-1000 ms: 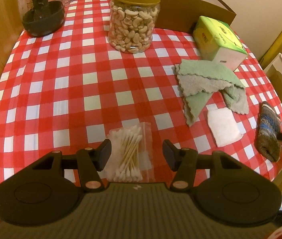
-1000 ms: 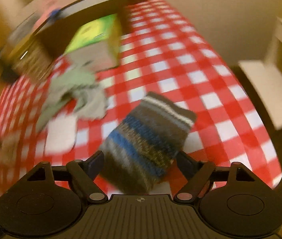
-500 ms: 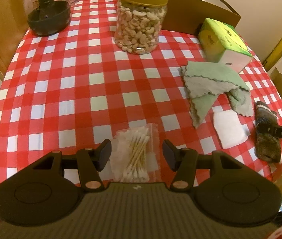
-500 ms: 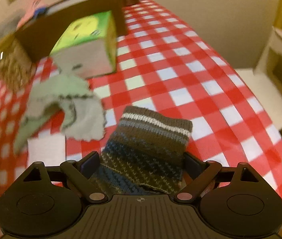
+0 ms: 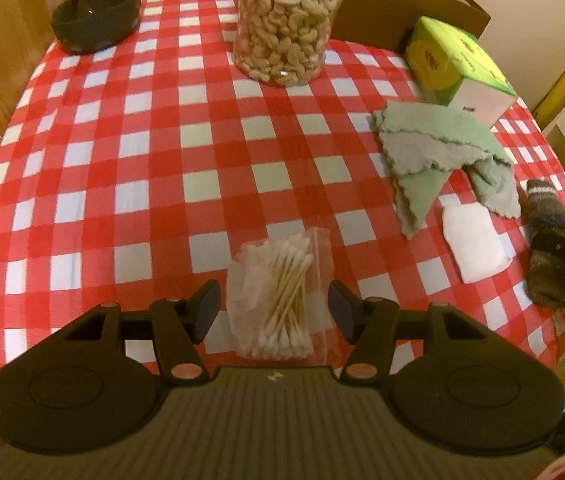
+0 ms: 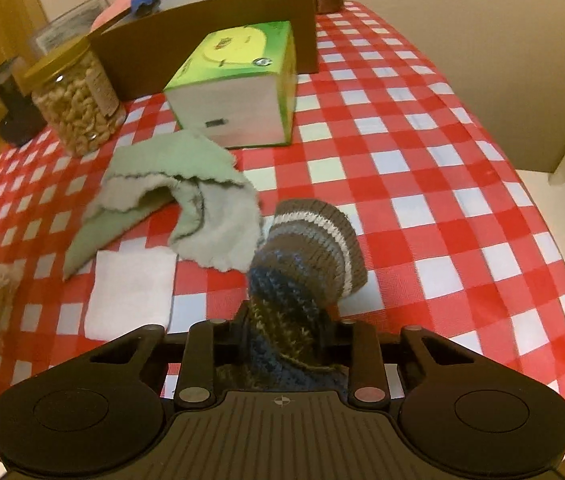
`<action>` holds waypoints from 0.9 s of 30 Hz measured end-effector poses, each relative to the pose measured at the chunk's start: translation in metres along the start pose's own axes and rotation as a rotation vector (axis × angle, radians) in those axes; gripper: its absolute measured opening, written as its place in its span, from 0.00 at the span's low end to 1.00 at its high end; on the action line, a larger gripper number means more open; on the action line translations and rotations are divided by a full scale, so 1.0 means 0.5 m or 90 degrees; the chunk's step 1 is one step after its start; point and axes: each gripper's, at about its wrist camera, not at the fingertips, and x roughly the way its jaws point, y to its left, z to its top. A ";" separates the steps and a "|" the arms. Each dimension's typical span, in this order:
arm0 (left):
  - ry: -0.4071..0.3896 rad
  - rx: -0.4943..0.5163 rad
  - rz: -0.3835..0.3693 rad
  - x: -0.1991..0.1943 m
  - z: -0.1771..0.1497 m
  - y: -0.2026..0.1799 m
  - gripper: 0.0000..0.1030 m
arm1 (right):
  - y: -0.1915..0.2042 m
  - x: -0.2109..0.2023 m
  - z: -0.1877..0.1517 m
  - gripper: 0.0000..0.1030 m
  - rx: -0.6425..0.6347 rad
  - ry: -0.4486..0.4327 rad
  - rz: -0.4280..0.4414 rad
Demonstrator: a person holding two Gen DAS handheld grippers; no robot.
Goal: Organize soft objects
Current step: 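Lift the striped knit with the right gripper while the left grasps the cotton-swab bag, then carry the striped knit and cotton-swab bag over the white box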
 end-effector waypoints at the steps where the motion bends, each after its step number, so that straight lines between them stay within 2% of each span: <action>1: 0.003 0.004 0.002 0.006 -0.001 -0.002 0.55 | -0.004 -0.002 0.002 0.29 0.004 -0.002 -0.003; 10: 0.014 0.026 0.030 0.039 -0.003 -0.015 0.52 | -0.046 -0.022 0.013 0.29 0.044 -0.012 -0.018; 16: 0.009 0.036 0.037 0.041 0.002 -0.025 0.41 | -0.055 -0.028 0.011 0.29 0.053 -0.014 -0.020; 18: 0.009 0.036 0.031 0.041 0.003 -0.026 0.33 | -0.056 -0.030 0.010 0.29 0.053 -0.015 -0.019; 27: 0.005 0.029 0.019 0.036 0.003 -0.033 0.26 | -0.063 -0.039 0.009 0.29 0.057 -0.022 -0.017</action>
